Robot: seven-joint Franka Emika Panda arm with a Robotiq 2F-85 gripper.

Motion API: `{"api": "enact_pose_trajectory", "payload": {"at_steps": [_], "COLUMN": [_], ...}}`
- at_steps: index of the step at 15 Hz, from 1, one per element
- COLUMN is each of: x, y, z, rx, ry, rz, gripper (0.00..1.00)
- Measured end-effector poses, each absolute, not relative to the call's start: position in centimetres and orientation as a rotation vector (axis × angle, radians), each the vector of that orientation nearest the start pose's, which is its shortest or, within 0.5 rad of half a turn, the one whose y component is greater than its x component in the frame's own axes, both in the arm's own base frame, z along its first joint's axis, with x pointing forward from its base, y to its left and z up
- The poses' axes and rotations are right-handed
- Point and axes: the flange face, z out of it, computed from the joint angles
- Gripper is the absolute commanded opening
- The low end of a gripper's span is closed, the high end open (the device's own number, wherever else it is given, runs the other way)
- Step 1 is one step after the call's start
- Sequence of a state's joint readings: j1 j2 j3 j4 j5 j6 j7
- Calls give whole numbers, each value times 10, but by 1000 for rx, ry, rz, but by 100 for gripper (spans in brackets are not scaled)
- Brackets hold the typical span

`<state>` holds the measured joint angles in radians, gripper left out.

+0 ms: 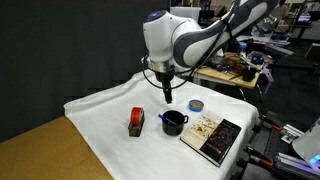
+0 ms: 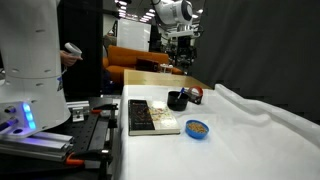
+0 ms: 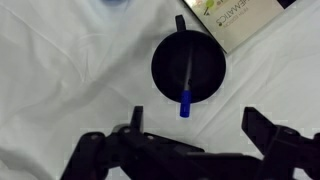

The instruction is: Take the marker from the cup and put it on the table

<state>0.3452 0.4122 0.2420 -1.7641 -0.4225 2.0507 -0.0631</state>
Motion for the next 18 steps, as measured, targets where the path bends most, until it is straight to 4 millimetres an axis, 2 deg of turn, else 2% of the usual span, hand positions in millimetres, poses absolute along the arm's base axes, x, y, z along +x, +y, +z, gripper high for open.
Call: {"api": "enact_pose_trajectory", "payload": {"at_steps": [5, 8, 18], "x": [565, 568, 568], "y": [337, 343, 343], "z": [319, 319, 319], "rx": [-3112, -3105, -3109], "ry": [-1415, -1419, -1415], "rz": [88, 75, 81], "gripper": [100, 100, 100]}}
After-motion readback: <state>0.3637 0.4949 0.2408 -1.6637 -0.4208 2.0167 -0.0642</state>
